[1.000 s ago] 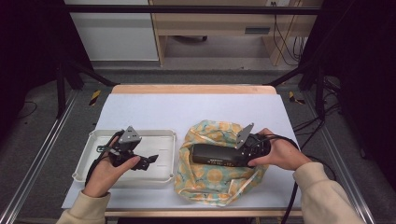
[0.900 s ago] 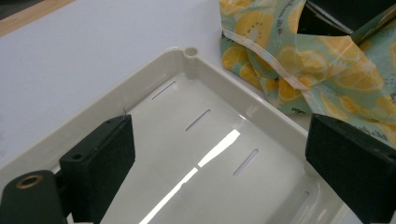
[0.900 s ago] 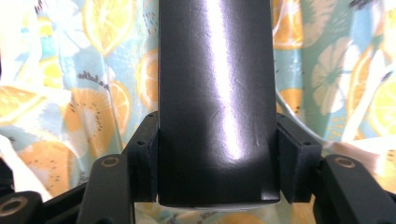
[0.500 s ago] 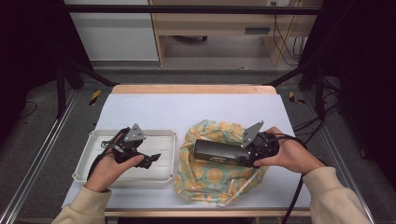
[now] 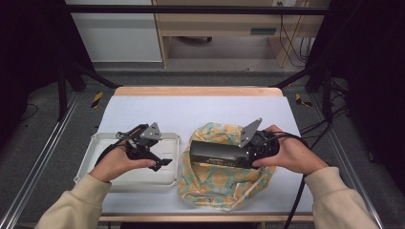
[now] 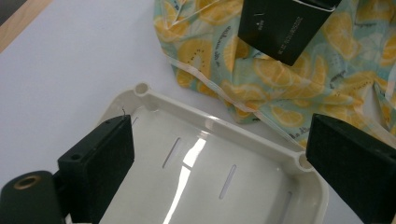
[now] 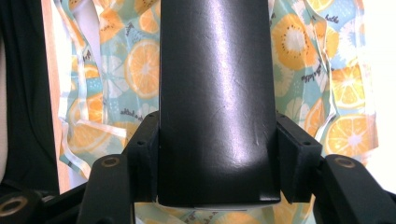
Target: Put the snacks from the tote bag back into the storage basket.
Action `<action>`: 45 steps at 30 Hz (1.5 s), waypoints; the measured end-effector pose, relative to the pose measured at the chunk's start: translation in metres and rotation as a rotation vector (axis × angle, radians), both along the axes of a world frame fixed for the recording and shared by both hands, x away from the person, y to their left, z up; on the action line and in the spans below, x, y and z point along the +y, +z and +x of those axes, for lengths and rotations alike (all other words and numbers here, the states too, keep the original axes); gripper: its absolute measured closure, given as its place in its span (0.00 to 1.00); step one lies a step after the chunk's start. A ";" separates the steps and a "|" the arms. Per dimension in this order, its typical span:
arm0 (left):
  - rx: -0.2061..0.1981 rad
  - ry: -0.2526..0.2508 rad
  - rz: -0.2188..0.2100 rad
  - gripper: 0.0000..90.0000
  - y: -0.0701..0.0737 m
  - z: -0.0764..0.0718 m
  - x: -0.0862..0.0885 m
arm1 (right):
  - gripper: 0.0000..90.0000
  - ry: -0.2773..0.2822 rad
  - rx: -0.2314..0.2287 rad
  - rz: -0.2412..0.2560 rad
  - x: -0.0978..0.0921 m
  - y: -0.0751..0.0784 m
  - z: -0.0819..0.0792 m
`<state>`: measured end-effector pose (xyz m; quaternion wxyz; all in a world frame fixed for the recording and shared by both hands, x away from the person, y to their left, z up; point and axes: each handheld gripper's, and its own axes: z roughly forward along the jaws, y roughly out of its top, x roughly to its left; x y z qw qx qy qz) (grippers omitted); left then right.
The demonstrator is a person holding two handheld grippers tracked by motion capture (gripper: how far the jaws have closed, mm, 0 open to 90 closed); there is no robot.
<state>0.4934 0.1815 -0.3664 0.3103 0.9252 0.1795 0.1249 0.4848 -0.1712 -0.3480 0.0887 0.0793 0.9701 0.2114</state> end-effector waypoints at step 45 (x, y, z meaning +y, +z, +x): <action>-0.009 -0.180 0.113 0.09 0.037 -0.007 -0.019 | 0.48 0.077 -0.004 -0.046 0.066 0.020 0.001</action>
